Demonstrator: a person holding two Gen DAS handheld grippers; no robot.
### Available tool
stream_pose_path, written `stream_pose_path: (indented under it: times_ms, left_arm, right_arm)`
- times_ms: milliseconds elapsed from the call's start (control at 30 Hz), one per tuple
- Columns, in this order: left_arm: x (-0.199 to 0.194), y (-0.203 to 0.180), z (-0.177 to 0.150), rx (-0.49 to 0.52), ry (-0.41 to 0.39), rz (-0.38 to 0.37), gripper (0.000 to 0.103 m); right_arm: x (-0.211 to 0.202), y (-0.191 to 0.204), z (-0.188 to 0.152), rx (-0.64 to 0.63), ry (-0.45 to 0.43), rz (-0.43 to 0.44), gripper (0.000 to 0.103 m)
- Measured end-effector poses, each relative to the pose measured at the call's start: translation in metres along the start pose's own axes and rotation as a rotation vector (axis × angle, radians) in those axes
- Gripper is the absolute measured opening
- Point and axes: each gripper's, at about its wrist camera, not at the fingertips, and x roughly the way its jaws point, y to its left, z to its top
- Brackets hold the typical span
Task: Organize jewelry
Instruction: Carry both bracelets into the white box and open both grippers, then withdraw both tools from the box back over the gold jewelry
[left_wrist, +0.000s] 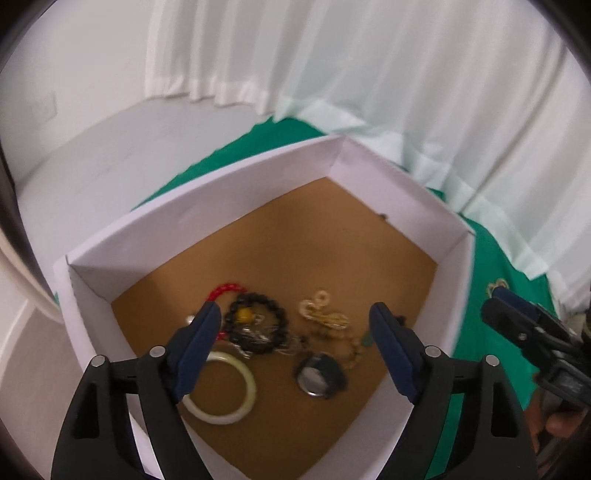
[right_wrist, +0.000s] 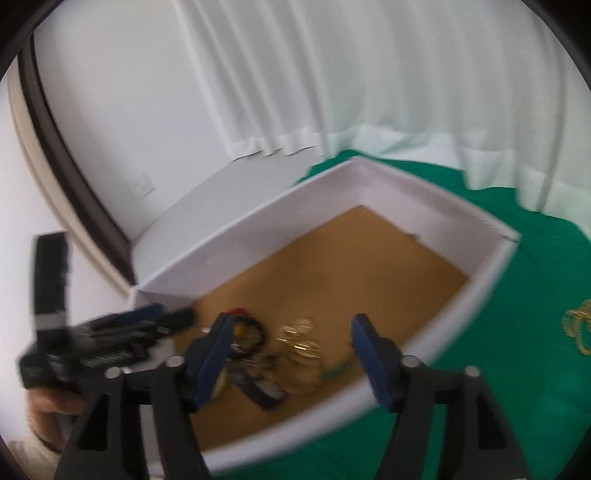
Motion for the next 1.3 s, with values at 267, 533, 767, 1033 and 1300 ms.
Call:
stream_pose_path:
  times_ms: [267, 533, 767, 1033, 1300]
  left_arm:
    - [-0.037, -0.086, -0.036, 0.157, -0.054, -0.114, 0.093]
    - [-0.018, -0.177, -0.083, 0.315, 0.021, -0.218, 0.096]
    - [0.015, -0.226, -0.110, 0.381, 0.096, -0.235, 0.096]
    - [0.047, -0.261, -0.122, 0.455, 0.120, -0.199, 0.096]
    - [0.093, -0.299, -0.107, 0.498, 0.123, -0.187, 0.096]
  right_arm:
    - [-0.048, -0.090, -0.074, 0.013, -0.019, -0.272, 0.076]
    - [-0.087, -0.199, -0.160, 0.137, 0.014, -0.526, 0.076]
    - [-0.116, -0.261, -0.194, 0.218, 0.009, -0.666, 0.076]
    - [-0.133, -0.290, -0.221, 0.292, 0.004, -0.676, 0.076]
    - [-0.134, -0.300, -0.225, 0.353, 0.008, -0.647, 0.076]
